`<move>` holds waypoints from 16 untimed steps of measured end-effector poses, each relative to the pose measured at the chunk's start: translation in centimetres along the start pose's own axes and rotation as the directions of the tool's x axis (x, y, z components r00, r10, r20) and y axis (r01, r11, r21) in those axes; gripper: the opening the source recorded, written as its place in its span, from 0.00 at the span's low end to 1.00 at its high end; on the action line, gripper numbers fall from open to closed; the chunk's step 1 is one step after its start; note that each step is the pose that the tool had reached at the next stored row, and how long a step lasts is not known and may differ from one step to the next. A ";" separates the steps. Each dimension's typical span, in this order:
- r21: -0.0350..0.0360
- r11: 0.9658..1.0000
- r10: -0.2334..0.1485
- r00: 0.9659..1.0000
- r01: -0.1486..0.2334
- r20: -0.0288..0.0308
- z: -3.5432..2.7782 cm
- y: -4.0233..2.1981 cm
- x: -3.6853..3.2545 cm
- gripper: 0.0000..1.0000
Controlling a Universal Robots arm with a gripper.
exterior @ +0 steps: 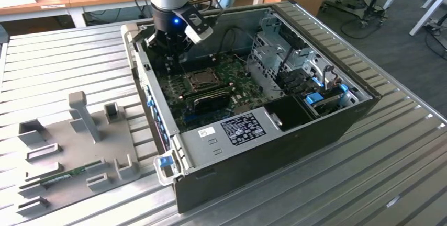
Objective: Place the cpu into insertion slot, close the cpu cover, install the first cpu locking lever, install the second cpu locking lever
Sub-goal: 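Install the first cpu locking lever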
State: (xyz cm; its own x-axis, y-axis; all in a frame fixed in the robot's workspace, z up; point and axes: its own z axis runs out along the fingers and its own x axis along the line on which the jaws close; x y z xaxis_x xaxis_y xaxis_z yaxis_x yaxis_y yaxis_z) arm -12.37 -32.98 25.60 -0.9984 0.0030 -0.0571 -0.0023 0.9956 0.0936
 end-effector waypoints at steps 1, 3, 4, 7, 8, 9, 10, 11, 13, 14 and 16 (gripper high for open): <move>0.000 1.000 0.000 1.000 0.000 0.000 0.00 0.00 0.00 0.10; 0.000 1.000 0.000 1.000 0.000 0.000 0.00 0.00 0.01 0.10; 0.000 1.000 0.000 1.000 0.000 0.000 -0.01 0.00 0.01 0.10; 0.000 1.000 0.000 1.000 0.000 0.000 -0.02 0.00 0.01 0.10; 0.000 1.000 0.000 1.000 0.000 0.000 -0.03 0.00 0.01 0.10; 0.000 1.000 0.000 1.000 0.000 0.000 -0.03 0.00 0.00 0.10; 0.000 1.000 0.000 1.000 0.000 0.000 -0.03 0.00 0.01 0.10; 0.000 1.000 0.000 1.000 0.000 0.000 -0.04 0.00 0.03 0.10; -0.009 1.000 0.000 1.000 0.000 0.003 -0.04 0.00 0.07 0.10; -0.015 1.000 0.001 1.000 0.000 0.004 -0.04 0.00 0.10 0.10; -0.017 1.000 0.001 1.000 -0.001 0.005 -0.04 0.00 0.13 0.10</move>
State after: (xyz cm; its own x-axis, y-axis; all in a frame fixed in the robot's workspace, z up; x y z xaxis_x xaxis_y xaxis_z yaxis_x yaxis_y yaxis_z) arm -12.50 -32.98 25.63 -0.9981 0.0042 -0.0622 -0.0027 0.9939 0.1104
